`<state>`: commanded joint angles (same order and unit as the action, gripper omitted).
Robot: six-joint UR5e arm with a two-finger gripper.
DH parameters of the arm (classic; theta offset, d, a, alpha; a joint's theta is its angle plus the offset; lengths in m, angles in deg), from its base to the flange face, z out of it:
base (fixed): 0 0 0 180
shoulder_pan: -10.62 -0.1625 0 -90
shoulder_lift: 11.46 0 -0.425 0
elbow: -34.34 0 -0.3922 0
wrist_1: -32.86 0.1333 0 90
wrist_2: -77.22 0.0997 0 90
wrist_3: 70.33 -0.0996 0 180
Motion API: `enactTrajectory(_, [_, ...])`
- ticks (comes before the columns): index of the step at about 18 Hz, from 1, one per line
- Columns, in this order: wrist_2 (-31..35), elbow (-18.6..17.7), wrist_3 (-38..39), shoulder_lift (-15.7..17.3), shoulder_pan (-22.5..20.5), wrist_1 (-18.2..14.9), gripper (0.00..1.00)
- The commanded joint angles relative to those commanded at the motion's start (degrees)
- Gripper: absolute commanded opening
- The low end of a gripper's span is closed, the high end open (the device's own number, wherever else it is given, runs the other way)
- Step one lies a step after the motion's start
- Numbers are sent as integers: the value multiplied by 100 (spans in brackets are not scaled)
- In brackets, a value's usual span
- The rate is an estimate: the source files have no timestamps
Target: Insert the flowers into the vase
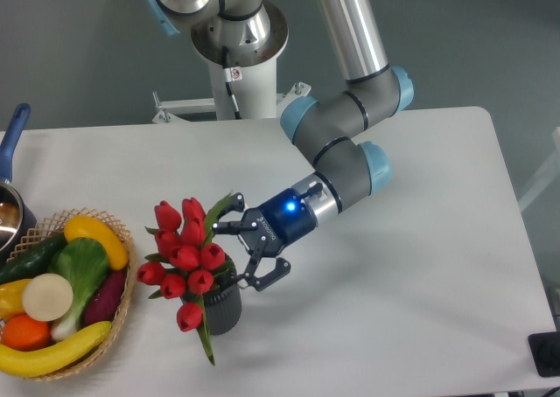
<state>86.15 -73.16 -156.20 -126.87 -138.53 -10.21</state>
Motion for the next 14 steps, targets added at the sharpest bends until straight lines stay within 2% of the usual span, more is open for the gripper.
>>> enactTrajectory(2, [538,-9,-44,194,-192,17,100])
enactTrajectory(6, [698,0,-36,606,-553,18,100])
enactTrajectory(8, [986,0,-45,826,-799,9,100])
enactTrajectory(12, [2610,-35,-45,1441,-1221,-9,100])
enactTrajectory(14, [3052,-26,-18,1687,-1292,-26,100])
